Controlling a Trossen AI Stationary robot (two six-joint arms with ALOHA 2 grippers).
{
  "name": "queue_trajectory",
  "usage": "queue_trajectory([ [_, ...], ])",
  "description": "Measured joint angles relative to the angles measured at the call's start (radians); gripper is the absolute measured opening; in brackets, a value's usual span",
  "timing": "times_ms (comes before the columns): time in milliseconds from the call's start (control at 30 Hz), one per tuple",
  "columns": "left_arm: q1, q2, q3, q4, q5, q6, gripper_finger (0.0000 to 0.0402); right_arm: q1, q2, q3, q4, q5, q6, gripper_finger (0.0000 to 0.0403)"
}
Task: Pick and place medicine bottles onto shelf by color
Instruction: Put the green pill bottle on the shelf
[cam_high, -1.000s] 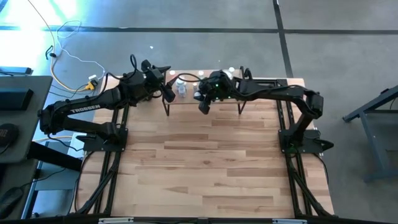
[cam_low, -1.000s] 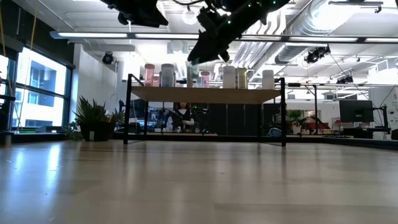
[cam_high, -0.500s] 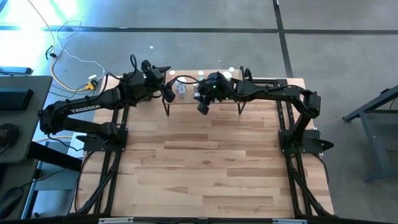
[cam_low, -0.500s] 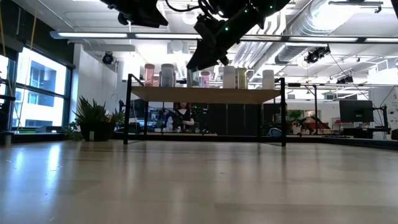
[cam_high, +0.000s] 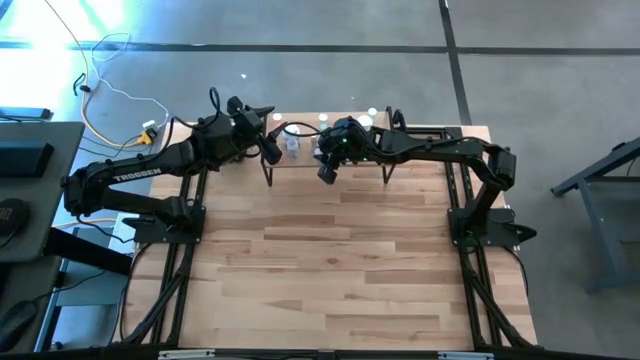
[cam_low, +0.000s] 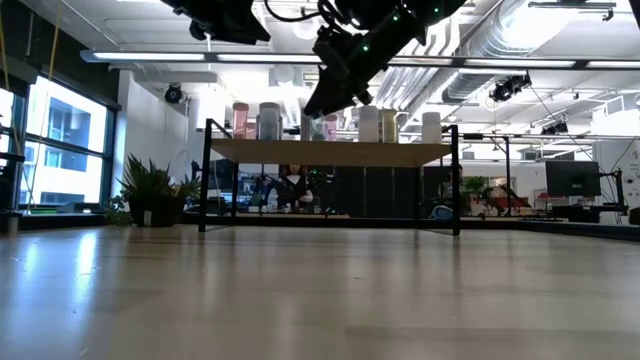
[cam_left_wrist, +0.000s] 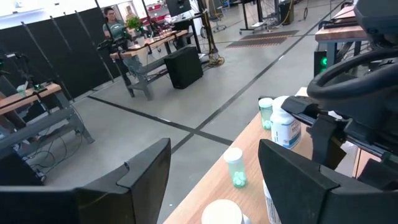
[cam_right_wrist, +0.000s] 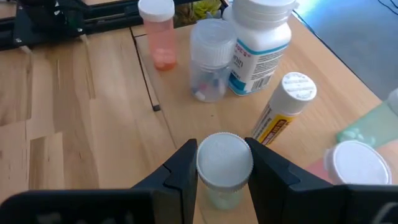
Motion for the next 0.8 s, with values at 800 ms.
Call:
queue_trajectory([
  [800,0.000,0.000,0.000,0.000,0.000,0.001,0.0230,-0.002,-0.005,-0.001,-0.005,0.036,0.008,0.0157],
])
